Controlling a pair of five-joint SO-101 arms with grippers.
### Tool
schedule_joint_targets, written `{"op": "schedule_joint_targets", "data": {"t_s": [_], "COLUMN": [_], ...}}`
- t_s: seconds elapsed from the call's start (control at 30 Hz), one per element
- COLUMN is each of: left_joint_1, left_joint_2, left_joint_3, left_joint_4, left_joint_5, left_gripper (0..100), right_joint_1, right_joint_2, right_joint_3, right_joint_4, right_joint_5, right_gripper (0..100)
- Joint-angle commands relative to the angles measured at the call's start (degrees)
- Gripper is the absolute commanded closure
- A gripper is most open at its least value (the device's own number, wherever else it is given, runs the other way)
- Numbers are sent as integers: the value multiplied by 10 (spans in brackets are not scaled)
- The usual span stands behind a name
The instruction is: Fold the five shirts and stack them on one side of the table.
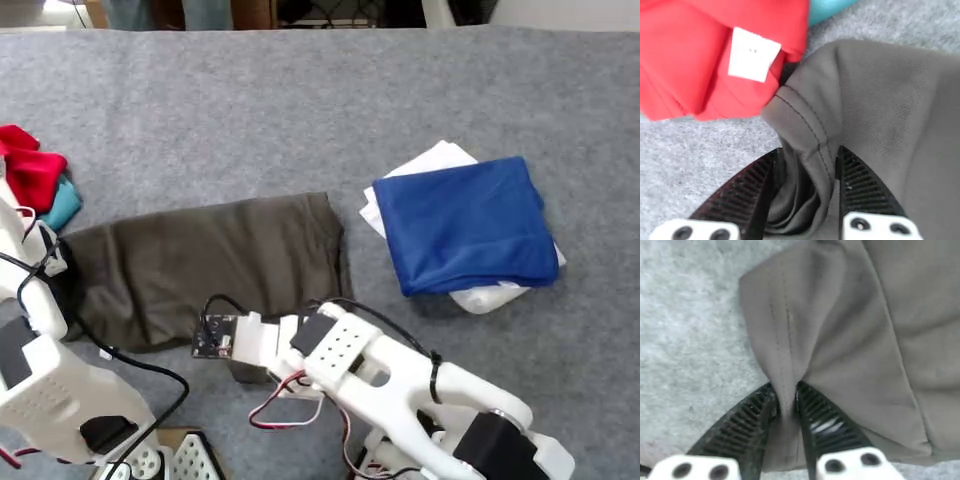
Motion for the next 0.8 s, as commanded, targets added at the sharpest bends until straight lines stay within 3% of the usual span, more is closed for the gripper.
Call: {"op": "schedule_joint_targets", "data": {"t_s": [0.0,0.23,0.43,0.77], "left_joint_1": [1,1,1,1], "left_joint_2": [-26,-26,-26,-26], "left_joint_3": [8,9,9,9], "left_joint_4": [-23,-26,-26,-26], "left_joint_5": [2,2,1,1], "left_gripper": [812,812,812,813], "right_joint_1": [18,97,152,156], "right_joint_2": [4,22,178,405], "right_joint_3": [-24,-181,-401,-679], "right_joint_4": [33,128,221,325], "right_joint_5": [6,77,153,242], "right_gripper": [985,985,985,985]}}
